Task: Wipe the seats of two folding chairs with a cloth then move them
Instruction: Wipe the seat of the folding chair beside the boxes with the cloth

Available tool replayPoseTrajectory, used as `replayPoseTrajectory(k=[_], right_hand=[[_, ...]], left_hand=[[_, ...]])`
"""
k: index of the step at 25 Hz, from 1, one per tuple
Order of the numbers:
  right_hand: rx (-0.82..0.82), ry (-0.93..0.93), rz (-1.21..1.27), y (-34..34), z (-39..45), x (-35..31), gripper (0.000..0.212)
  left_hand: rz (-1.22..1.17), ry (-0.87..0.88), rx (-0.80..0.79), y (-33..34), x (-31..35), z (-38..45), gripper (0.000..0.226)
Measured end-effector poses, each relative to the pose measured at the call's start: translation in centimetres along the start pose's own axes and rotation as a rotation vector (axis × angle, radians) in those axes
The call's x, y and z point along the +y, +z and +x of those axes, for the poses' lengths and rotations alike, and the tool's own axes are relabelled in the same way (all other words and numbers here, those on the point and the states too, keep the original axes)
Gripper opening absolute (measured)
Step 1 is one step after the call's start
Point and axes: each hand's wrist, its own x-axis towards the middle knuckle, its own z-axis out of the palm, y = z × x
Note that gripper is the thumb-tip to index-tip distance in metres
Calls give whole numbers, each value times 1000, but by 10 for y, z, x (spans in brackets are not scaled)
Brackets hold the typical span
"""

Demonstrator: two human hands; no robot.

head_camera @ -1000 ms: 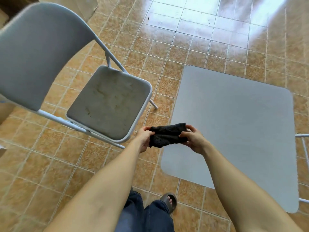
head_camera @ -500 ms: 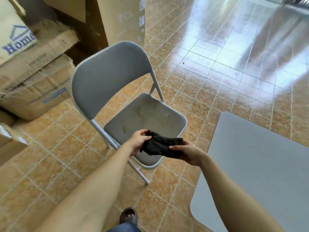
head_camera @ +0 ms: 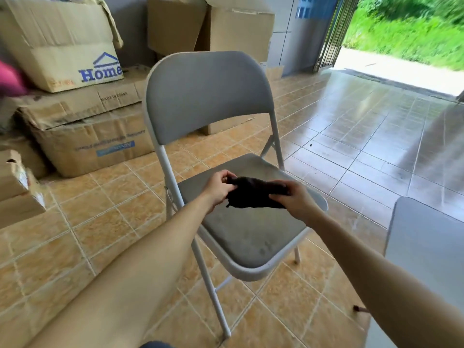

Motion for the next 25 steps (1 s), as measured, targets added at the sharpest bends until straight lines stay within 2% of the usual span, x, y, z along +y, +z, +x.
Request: replayPoseTrajectory(k=[2, 5, 10, 11, 13, 16, 19, 22, 25], right_hand=[[13, -259, -280, 14, 0, 25, 42], [-99, -527, -572, 28, -14, 59, 44], [-379, -525, -672, 30, -53, 71, 54], [-383, -524, -663, 29, -58, 68, 56], [-289, -565, -614, 31, -56, 58, 56], [-267, -540, -628, 51, -42, 50, 60], [-347, -547, -805, 84, -30, 54, 56], [-258, -585, -885, 99, -38, 48, 47], [-164, -709, -849, 90, -65, 54, 40]], left_hand=[[36, 140, 12, -1, -20, -4, 28], [238, 283, -63, -10, -57, -28, 33], [566, 373, -149, -24, -86, -69, 41], [621, 396, -168, -26, -88, -76, 43], [655, 423, -148, -31, -93, -84, 46], [761, 407, 15, -35, -108, -86, 49], [1074, 218, 23, -32, -128, -86, 71], [1038, 116, 83, -23, -137, -90, 93], [1025, 113, 185, -12, -143, -89, 92]])
